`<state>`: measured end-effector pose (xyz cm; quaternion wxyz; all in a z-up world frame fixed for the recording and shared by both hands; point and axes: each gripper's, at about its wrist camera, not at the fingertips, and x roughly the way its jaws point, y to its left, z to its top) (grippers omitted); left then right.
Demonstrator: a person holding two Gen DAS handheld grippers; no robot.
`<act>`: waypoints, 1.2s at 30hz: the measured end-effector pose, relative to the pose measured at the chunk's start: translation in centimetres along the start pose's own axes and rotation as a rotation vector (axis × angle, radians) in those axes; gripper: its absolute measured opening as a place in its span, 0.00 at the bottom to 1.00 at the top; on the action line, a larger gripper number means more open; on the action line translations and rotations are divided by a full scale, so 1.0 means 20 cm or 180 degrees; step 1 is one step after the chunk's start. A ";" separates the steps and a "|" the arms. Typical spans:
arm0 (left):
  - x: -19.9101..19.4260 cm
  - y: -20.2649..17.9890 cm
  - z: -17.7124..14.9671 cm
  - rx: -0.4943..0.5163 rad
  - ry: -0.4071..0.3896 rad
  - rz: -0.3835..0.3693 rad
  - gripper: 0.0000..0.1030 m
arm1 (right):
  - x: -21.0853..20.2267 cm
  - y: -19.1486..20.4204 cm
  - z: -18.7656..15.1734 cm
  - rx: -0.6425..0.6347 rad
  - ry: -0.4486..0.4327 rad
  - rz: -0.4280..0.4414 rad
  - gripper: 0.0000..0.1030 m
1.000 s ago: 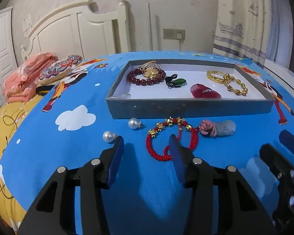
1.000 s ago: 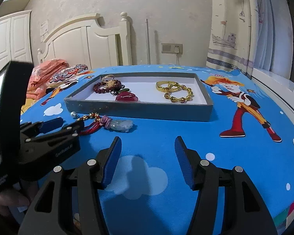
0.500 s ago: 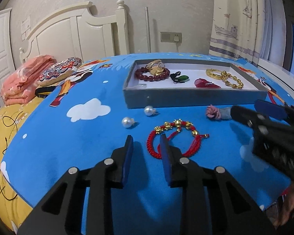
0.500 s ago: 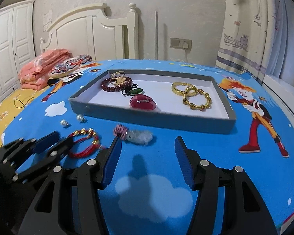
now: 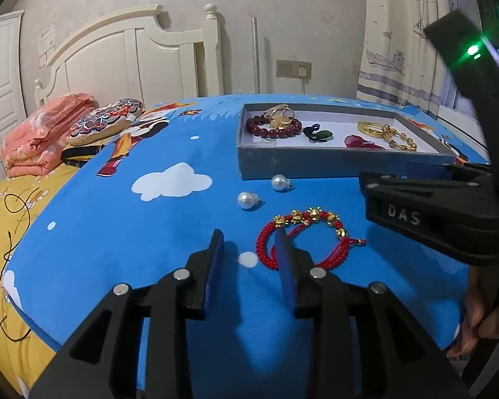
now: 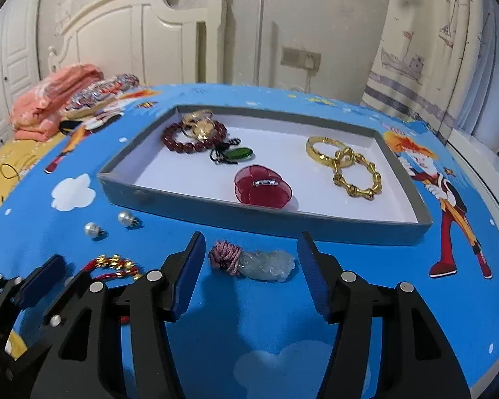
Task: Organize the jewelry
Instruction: 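Move the right tool to the jade pendant while the left tool approaches the red cord bracelet, then grasp the red cord bracelet with the left tool while the right tool grasps the jade pendant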
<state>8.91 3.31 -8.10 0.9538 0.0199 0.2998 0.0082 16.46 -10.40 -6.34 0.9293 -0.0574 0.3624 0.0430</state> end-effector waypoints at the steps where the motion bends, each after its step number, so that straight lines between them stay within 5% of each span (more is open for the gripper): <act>1: 0.00 0.01 0.00 -0.0012 -0.0005 0.0000 0.35 | 0.02 0.00 0.00 -0.0008 0.0073 -0.0071 0.53; 12: 0.01 -0.02 0.01 -0.0030 0.0004 0.0076 0.38 | -0.11 -0.20 -0.17 0.0174 -0.0001 -0.0031 0.48; 18: 0.00 -0.08 0.01 0.0018 0.0022 -0.0001 0.38 | -0.19 -0.36 -0.29 0.0298 -0.0097 0.0218 0.48; 26: -0.02 -0.20 0.00 0.0146 0.0038 -0.0198 0.38 | -0.27 -0.45 -0.39 0.0205 -0.0204 0.0191 0.49; 31: -0.02 -0.24 0.00 0.0168 0.0031 -0.0332 0.44 | -0.27 -0.48 -0.42 0.0114 -0.0359 0.0328 0.53; 36: -0.01 -0.26 0.00 0.0196 0.0018 -0.0431 0.52 | -0.26 -0.47 -0.44 0.0004 -0.0445 0.0502 0.69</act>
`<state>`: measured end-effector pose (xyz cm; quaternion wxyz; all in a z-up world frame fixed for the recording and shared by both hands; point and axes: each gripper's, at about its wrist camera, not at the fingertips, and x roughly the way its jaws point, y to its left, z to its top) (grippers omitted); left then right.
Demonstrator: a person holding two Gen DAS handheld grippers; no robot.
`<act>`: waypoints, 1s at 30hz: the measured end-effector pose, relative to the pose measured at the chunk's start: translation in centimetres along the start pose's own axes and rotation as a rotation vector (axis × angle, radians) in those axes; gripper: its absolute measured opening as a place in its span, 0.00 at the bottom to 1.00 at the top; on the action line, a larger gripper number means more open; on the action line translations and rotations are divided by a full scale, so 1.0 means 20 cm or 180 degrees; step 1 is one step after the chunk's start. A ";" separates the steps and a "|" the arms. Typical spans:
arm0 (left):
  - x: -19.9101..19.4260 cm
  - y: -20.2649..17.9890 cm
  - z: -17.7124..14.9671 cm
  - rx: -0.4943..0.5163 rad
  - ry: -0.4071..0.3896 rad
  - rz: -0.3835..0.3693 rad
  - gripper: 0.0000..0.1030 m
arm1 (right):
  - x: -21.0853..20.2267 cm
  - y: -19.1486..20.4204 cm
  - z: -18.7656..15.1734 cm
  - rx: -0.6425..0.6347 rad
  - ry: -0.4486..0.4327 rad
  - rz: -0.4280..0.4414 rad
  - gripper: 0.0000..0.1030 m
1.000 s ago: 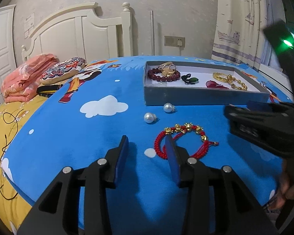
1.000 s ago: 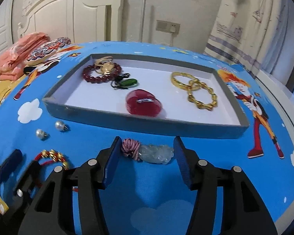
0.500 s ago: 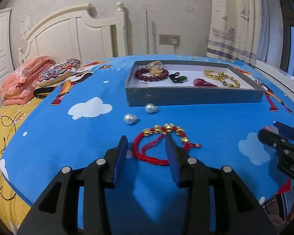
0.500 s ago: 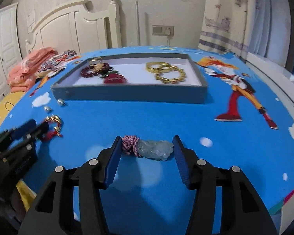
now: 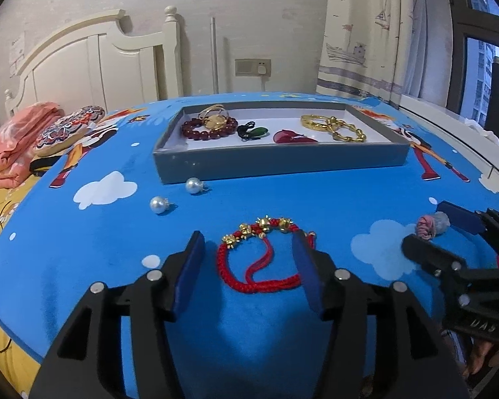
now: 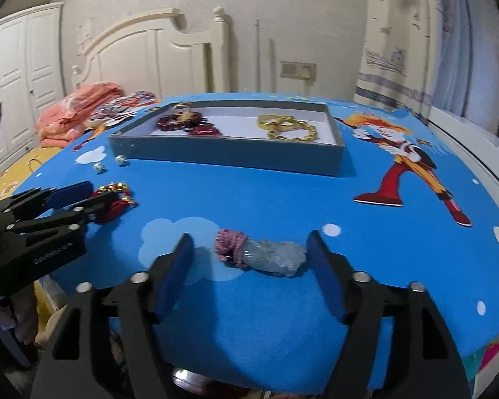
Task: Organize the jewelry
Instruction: 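Grasp the red cord bracelet with the left tool while the right tool grasps the jade pendant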
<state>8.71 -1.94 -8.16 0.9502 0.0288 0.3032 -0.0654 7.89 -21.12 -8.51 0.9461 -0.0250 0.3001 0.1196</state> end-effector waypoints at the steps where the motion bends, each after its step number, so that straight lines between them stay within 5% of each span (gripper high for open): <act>1: 0.00 0.00 0.00 0.0002 0.0002 -0.0004 0.53 | 0.00 0.01 0.00 -0.0015 -0.0006 -0.0004 0.71; 3: 0.00 0.00 0.00 0.0001 0.0009 -0.0012 0.53 | 0.01 0.02 0.00 -0.0023 -0.0022 0.0004 0.70; 5: 0.00 0.00 0.00 -0.0011 0.0013 -0.0039 0.59 | 0.00 0.01 -0.01 -0.0008 -0.0063 -0.0023 0.49; 7: 0.00 0.01 0.00 -0.0024 0.0015 -0.0027 0.63 | -0.01 -0.03 -0.01 0.0046 -0.0099 -0.0011 0.46; 22: 0.00 0.04 0.00 -0.0121 -0.0023 -0.0020 0.68 | -0.05 -0.06 -0.04 0.0118 -0.0227 -0.0035 0.45; 24: 0.00 0.02 0.00 -0.0036 -0.0039 -0.0062 0.40 | -0.05 -0.06 -0.04 0.0123 -0.0226 -0.0024 0.45; 25: 0.00 0.00 0.00 0.0027 -0.0050 -0.0065 0.13 | -0.05 -0.06 -0.04 0.0127 -0.0229 -0.0018 0.45; 30: -0.01 -0.04 0.00 0.0080 -0.0056 -0.0222 0.08 | -0.07 -0.06 -0.03 0.0166 -0.0278 0.0030 0.45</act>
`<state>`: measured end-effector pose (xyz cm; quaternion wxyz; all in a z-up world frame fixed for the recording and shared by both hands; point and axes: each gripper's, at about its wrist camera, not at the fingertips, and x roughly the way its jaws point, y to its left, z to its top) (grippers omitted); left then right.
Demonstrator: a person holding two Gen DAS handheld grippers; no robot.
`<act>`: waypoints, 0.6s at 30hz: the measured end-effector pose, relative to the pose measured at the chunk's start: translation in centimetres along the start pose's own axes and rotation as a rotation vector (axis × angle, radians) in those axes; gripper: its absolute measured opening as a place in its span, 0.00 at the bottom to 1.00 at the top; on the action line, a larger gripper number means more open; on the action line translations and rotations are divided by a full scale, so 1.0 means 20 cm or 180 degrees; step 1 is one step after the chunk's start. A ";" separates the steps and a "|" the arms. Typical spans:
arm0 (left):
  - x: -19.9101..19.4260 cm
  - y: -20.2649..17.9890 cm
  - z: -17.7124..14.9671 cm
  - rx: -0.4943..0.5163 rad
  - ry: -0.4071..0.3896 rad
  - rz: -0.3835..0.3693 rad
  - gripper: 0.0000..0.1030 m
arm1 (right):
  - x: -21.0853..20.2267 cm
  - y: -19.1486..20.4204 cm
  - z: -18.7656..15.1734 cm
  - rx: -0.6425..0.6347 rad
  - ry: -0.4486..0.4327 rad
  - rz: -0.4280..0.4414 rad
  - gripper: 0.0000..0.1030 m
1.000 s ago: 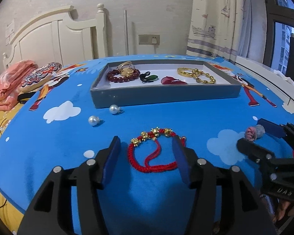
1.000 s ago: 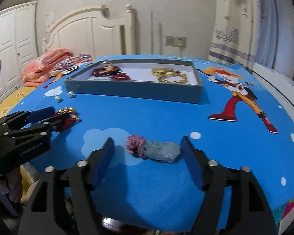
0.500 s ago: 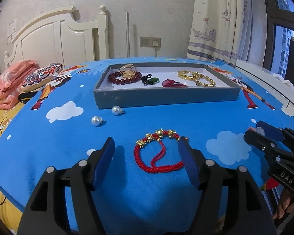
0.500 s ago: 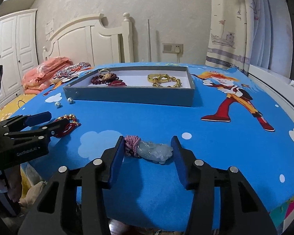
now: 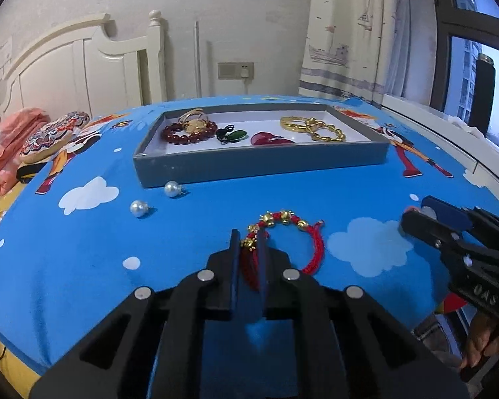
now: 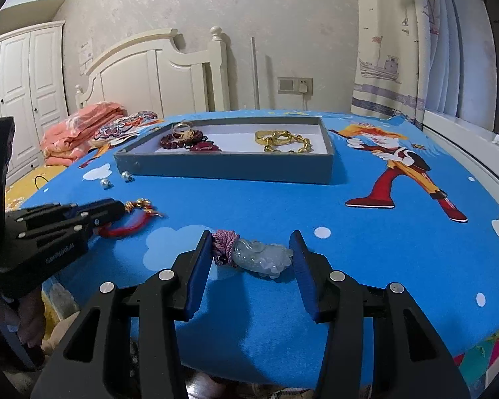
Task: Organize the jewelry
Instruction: 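Grasp the red cord bracelet with the left tool while the right tool grasps the jade pendant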
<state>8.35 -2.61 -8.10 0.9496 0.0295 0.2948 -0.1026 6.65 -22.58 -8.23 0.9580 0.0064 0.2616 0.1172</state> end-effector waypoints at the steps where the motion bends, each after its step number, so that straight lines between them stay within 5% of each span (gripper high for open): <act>1: -0.01 0.00 0.00 -0.0032 -0.0024 -0.0009 0.08 | 0.00 -0.01 0.00 0.0035 0.0005 0.0005 0.45; 10: -0.02 -0.02 0.04 -0.0009 -0.0087 0.0020 0.08 | 0.06 -0.04 0.03 0.0314 0.0107 0.0041 0.47; 13: 0.00 -0.02 0.03 -0.0012 -0.0038 0.0034 0.08 | 0.04 -0.01 0.02 0.0257 0.0115 0.0178 0.64; 18: 0.02 -0.01 0.01 -0.0037 0.0029 0.0072 0.08 | 0.03 -0.06 0.01 0.0191 0.0106 0.0211 0.55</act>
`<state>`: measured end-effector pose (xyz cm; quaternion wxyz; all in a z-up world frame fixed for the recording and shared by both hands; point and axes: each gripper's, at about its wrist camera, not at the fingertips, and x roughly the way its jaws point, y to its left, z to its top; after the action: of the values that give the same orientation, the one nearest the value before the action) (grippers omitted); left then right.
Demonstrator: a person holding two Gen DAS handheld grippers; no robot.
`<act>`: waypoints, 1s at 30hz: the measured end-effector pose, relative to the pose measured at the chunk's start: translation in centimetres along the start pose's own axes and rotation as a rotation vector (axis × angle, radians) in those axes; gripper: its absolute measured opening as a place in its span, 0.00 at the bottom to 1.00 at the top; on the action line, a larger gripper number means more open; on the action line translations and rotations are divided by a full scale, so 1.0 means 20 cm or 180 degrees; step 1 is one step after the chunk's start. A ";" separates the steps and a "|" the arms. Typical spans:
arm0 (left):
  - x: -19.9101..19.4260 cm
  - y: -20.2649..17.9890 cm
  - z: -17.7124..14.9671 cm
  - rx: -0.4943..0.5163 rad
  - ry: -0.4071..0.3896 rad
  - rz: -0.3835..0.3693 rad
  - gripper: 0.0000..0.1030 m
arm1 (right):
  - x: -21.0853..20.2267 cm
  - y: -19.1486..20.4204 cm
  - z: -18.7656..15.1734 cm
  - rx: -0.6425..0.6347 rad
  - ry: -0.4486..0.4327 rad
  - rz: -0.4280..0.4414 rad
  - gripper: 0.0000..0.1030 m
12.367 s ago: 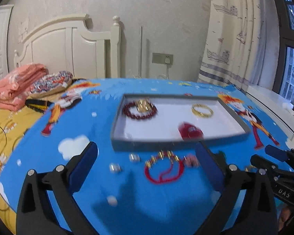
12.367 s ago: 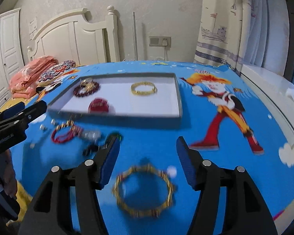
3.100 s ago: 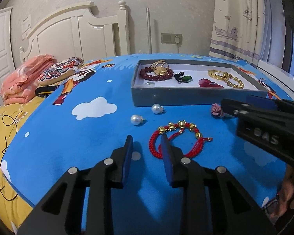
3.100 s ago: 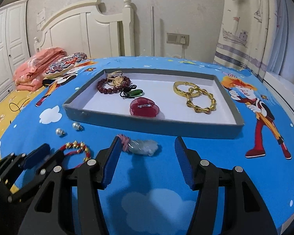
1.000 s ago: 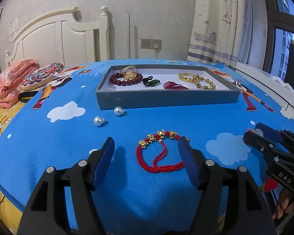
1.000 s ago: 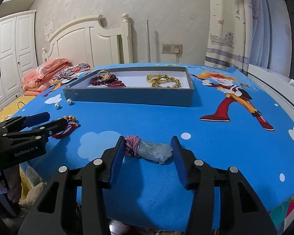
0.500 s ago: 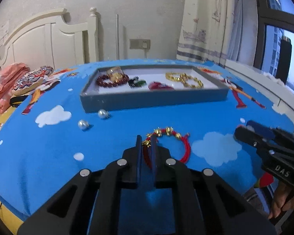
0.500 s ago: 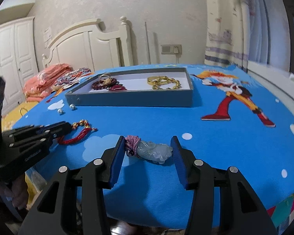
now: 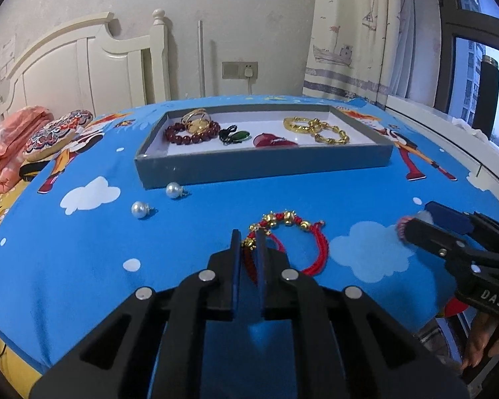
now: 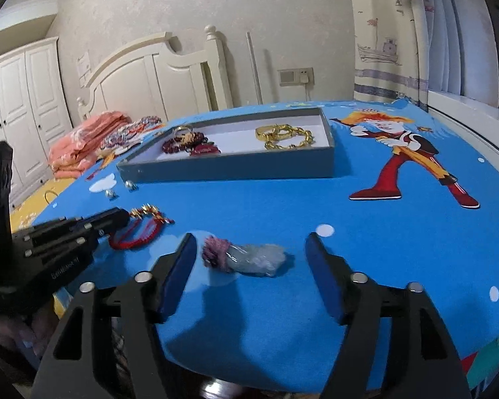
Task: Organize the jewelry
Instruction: 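Grasp the red cord bracelet with the left tool while the right tool grasps the jade pendant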
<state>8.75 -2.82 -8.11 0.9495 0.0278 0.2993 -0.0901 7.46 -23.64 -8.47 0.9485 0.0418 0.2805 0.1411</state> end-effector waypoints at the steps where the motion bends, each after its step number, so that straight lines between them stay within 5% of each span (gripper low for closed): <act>1: 0.00 0.00 0.00 0.0003 -0.0006 0.0012 0.08 | -0.01 -0.01 -0.01 -0.0031 -0.0015 -0.0002 0.54; 7: 0.00 -0.01 0.00 0.0010 -0.0004 0.0045 0.08 | -0.09 -0.02 -0.07 -0.0280 -0.0015 0.0161 0.54; 12: 0.00 -0.01 0.00 0.0025 -0.0006 0.0051 0.08 | -0.08 -0.03 -0.07 -0.0342 -0.0021 -0.0036 0.37; 25: 0.00 -0.01 -0.02 0.0024 -0.0059 0.0043 0.09 | 0.08 0.03 0.02 -0.0482 -0.0029 -0.0109 0.37; 27: -0.01 -0.01 -0.02 0.0008 -0.0062 0.0033 0.10 | 0.09 0.04 0.01 -0.0515 -0.0081 -0.0105 0.23; 30: -0.03 0.00 -0.03 -0.0050 -0.0084 0.0022 0.16 | 0.08 0.08 0.00 -0.0572 -0.0130 -0.0195 0.20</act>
<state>8.06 -2.60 -8.27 0.9539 0.0202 0.2873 -0.0848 8.37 -21.56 -9.11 0.9578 -0.0491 0.2484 0.1358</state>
